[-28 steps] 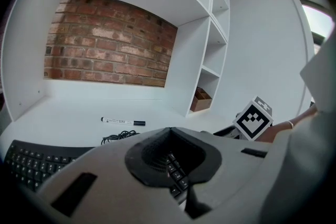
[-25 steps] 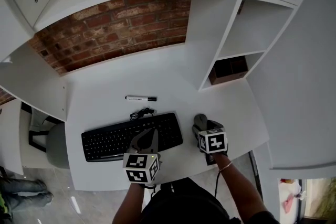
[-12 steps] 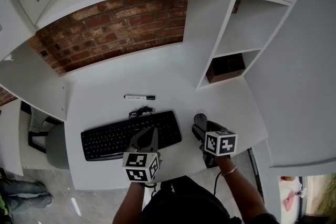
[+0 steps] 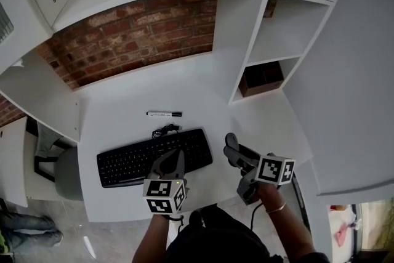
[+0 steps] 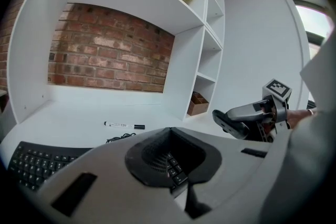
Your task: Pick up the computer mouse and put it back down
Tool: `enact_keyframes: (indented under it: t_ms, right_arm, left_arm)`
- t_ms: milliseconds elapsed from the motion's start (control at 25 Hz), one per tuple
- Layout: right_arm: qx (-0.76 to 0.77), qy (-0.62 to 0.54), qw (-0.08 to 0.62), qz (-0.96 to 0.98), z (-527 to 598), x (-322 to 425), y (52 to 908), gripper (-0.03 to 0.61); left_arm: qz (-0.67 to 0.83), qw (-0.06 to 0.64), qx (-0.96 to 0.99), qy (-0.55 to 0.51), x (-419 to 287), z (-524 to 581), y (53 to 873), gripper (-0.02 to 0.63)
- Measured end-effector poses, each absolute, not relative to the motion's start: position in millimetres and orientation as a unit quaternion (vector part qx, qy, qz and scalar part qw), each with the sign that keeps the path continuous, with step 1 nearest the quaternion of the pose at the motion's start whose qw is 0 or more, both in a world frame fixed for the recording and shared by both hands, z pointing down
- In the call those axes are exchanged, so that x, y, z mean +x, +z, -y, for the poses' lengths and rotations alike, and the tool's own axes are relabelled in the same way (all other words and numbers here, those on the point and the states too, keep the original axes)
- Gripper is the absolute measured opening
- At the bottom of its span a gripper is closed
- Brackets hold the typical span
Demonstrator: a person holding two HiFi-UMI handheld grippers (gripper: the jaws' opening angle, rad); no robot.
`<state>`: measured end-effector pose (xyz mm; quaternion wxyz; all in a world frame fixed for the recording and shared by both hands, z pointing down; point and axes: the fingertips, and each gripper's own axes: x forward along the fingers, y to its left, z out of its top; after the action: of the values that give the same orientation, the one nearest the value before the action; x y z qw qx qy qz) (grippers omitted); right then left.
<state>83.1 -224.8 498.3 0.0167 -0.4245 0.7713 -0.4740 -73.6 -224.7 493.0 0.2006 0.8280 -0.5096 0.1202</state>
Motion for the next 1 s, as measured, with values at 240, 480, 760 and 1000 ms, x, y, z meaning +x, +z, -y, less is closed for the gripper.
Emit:
enact_keyframes:
  t_ms: [240, 480, 760, 1000]
  right_arm:
    - [-0.384, -0.480, 0.058, -0.787, 207, 72, 467, 0.287]
    - [-0.356, -0.475, 0.084, -0.800, 189, 59, 440, 0.287]
    - [-0.314, -0.474, 0.122, -0.814, 171, 46, 413, 0.287]
    - [-0.302, -0.470, 0.130, -0.819, 158, 40, 407, 0.287]
  left_arm:
    - [0.512, 0.192, 0.830, 0.112, -78, 214, 483, 0.009]
    - [0.515, 0.187, 0.830, 0.106, -84, 203, 477, 0.009]
    - [0.514, 0.184, 0.832, 0.103, -89, 187, 473, 0.009]
    - [0.513, 0.179, 0.833, 0.102, -93, 178, 469, 0.009]
